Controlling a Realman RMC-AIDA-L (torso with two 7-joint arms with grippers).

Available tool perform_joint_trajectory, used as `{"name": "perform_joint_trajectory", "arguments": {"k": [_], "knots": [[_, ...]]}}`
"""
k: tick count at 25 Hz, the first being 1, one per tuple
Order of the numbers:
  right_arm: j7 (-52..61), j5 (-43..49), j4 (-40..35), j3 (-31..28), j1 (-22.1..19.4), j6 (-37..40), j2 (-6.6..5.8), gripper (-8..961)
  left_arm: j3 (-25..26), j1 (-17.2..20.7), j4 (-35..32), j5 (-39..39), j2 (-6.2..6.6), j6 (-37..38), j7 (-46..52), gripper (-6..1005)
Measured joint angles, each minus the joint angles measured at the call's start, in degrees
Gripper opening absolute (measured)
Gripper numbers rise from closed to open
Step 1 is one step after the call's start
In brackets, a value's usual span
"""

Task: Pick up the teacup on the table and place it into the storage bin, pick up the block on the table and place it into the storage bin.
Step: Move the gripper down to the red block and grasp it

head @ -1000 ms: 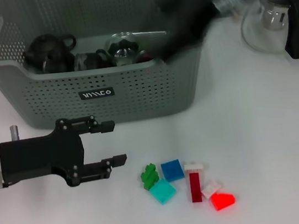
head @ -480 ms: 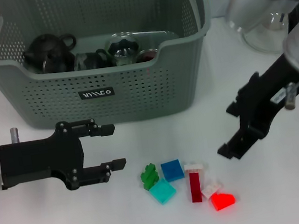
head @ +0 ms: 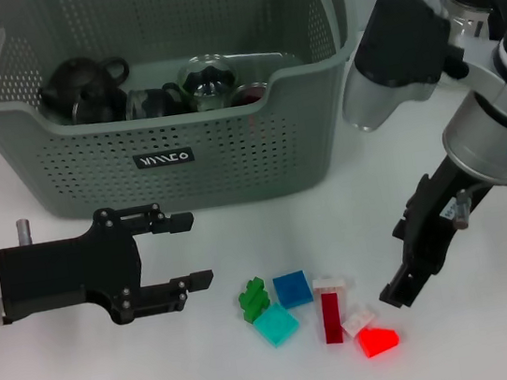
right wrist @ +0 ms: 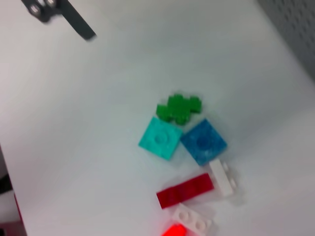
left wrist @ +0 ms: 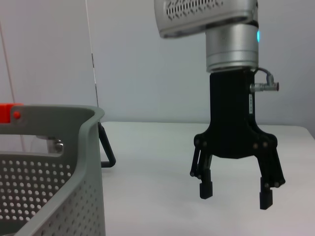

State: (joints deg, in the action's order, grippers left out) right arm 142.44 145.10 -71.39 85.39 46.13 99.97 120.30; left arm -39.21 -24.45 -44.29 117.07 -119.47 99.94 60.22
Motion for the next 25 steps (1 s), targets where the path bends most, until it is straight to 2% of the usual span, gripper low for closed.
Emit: {"name": "perform_joint_trajectory", "arguments": {"k": [11, 19, 25], "knots": [[-0.70, 0.19, 1.03, 4.93, -0.21, -0.47, 0.02, 945, 0.07, 0.05, 0.92, -0.37, -0.33, -0.48, 0.09, 675], [-0.44, 0.19, 1.04, 6.15, -0.67, -0.53, 0.03, 945, 0.19, 0.19, 1.18, -0.50, -0.38, -0.54, 0.14, 674], [-0.59, 0.18, 2.07, 6.90, -0.87, -3.52, 0.08, 944, 0.29, 0.24, 1.27, -0.53, -0.41, -0.54, 0.16, 674]]}}
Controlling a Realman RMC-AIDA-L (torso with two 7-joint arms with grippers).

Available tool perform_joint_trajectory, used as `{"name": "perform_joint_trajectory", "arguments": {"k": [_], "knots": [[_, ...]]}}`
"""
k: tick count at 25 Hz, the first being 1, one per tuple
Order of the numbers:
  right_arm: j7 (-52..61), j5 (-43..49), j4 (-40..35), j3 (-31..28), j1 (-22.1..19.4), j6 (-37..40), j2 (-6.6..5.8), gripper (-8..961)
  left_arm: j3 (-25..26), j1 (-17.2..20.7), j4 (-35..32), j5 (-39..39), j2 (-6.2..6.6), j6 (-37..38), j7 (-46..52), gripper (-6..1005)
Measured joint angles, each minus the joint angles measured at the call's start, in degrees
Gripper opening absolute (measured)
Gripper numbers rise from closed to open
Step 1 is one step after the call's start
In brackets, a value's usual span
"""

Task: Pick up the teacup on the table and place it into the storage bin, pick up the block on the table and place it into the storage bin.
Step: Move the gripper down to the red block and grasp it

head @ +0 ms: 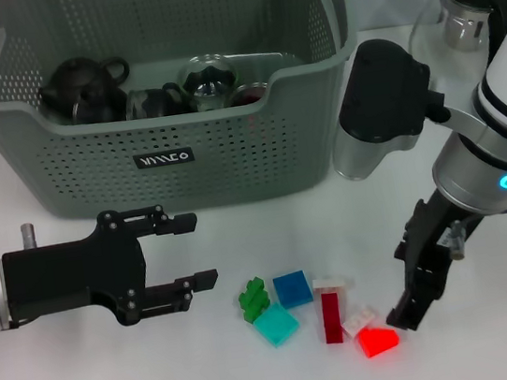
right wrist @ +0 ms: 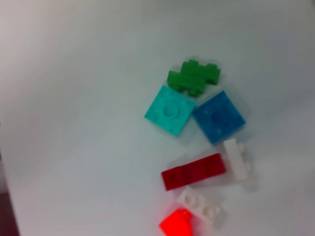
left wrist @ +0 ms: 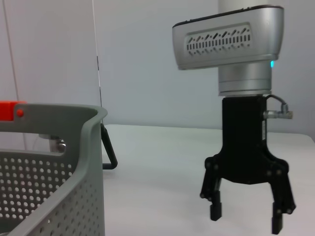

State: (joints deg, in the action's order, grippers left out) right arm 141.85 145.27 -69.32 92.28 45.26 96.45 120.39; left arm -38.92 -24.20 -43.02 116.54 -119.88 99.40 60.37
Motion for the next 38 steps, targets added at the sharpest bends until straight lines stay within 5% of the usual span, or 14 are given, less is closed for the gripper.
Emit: {"name": "perform_joint_trajectory", "arguments": {"k": [15, 38], "knots": [[-0.13, 1.71, 6.88, 2.69, 3.49, -8.02, 0.08, 944, 0.35, -0.41, -0.04, 0.00, 0.16, -0.42, -0.30, 675], [-0.91, 0.80, 0.48, 4.72, 0.06, 0.74, 0.25, 945, 1.89, -0.20, 0.11, 0.02, 0.03, -0.58, 0.34, 675]]}}
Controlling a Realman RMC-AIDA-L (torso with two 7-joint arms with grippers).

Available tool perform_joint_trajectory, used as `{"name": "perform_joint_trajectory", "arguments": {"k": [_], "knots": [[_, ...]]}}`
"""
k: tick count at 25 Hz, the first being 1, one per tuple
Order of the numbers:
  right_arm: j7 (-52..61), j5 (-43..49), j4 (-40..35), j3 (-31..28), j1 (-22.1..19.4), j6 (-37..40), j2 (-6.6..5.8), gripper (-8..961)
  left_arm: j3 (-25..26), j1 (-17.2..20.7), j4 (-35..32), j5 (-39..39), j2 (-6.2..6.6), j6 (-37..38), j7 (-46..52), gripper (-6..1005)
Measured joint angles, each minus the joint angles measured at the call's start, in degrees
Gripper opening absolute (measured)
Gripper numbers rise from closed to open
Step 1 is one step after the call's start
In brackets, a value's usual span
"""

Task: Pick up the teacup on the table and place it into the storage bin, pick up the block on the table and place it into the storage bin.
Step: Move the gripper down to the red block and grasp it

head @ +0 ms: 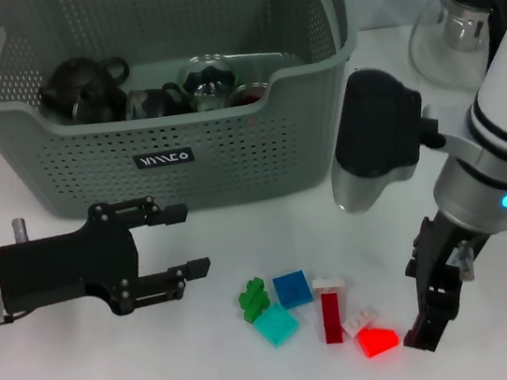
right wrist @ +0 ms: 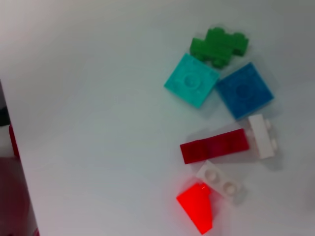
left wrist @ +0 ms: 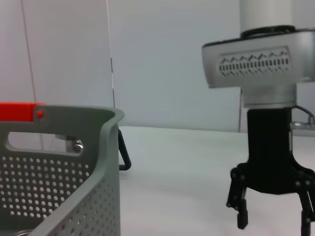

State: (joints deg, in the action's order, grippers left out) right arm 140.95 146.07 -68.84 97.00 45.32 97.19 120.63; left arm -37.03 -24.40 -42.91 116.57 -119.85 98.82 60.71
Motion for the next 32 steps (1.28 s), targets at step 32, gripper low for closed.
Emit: {"name": "perform_joint_trajectory", "arguments": {"k": [32], "knots": [[-0.59, -4.43, 3.57, 10.86, 0.05, -7.24, 0.31, 931, 0.91, -0.20, 1.69, -0.20, -0.12, -1.88, -0.17, 674]]}}
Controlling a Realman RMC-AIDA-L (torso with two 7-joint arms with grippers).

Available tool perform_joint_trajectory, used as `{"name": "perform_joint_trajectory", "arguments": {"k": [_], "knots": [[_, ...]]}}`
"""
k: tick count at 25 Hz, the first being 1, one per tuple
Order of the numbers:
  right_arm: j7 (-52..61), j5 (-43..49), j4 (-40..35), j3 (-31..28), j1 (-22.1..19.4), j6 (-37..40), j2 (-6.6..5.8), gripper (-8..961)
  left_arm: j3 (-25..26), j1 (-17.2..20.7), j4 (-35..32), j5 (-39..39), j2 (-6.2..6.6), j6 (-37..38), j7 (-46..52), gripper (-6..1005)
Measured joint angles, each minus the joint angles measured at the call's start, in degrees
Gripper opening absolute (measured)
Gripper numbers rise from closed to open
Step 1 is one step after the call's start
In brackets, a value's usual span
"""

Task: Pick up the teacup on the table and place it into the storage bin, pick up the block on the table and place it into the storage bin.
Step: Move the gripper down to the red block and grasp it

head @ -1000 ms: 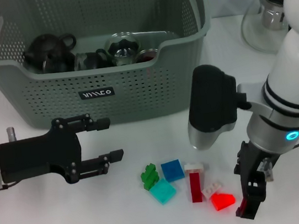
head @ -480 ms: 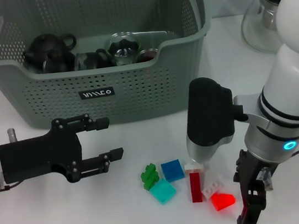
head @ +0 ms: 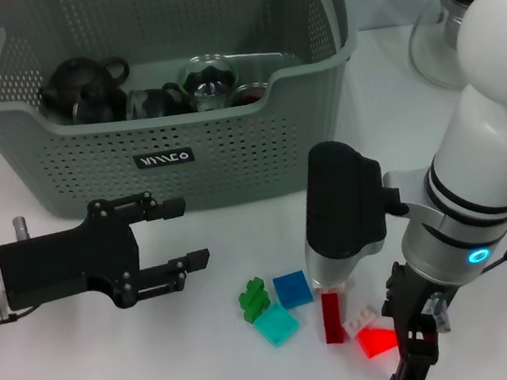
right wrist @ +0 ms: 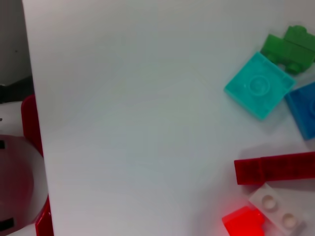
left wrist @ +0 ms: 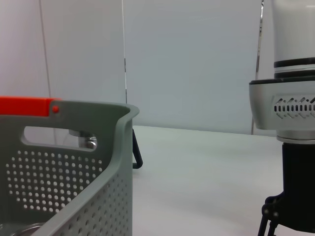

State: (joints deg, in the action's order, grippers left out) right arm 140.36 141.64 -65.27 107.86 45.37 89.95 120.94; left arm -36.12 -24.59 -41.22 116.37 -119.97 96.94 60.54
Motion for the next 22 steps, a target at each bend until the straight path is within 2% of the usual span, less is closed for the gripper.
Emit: {"name": "perform_joint_trajectory", "arguments": {"k": [22], "knots": [[0.21, -1.50, 1.29, 1.57, 0.42, -1.74, -0.01, 866, 0.71, -0.10, 0.00, -0.01, 0.09, 0.01, -0.19, 675]]}}
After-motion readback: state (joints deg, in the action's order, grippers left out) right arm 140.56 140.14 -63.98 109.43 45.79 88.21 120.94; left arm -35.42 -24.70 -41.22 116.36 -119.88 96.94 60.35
